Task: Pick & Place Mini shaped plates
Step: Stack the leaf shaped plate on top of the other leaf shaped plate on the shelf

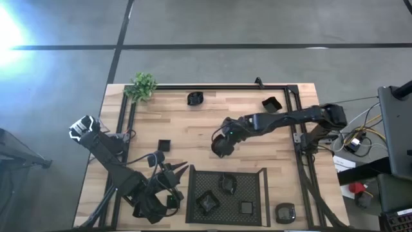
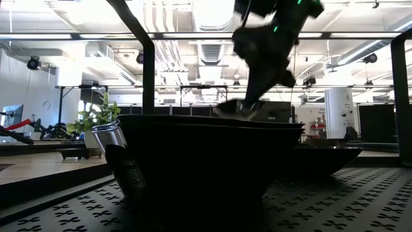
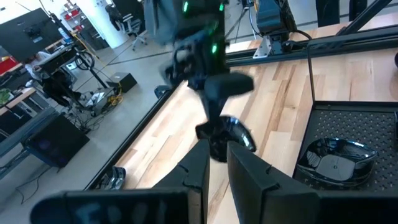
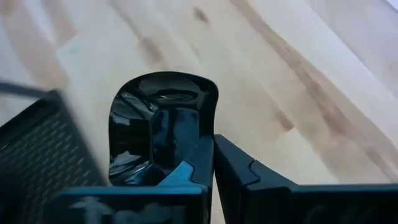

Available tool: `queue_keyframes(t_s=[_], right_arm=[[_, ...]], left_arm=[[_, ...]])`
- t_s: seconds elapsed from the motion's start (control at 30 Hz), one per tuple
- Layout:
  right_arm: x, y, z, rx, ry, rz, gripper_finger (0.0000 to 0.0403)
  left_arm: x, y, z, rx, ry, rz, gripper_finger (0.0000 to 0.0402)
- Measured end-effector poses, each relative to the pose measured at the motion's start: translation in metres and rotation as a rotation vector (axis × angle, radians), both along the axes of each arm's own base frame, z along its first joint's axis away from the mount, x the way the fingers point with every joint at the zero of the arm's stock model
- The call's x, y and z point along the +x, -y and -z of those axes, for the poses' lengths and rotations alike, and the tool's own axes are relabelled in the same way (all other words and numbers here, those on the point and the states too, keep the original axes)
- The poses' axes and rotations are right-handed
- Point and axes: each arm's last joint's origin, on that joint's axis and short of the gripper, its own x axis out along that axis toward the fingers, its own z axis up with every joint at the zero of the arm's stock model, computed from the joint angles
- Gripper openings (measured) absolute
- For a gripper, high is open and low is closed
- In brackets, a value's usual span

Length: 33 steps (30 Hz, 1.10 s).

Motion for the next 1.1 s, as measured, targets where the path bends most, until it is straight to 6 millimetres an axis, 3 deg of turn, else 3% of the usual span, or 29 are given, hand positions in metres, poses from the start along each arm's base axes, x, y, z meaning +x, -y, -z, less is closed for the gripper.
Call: queue_keyframes(t_s=[0.23, 0.43, 0.7, 1.1], right_arm=[[-0.021, -0.034, -0.026, 0.065, 0.023, -0.104, 0.0008], [-0.030, -0.073, -0.030, 0.105, 0.028, -0.228, 0.0008], [-0.030, -0.106, -0.013, 0.124, -0.030, -0.308, 0.0008], [-0.011, -0.116, 0.024, 0.144, -0.104, -0.387, 0.0008]], left_arm=[[0.000, 0.000, 0.000, 0.000, 0.000, 0.000, 0.0053], [0.000, 0.000, 0.000, -0.003, 0.005, -0.001, 0.0053], [0.000, 0.000, -0.001, 0.005, 0.014, -0.007, 0.0053], [0.000, 0.000, -0.001, 0.017, 0.018, -0.012, 0.0053]])
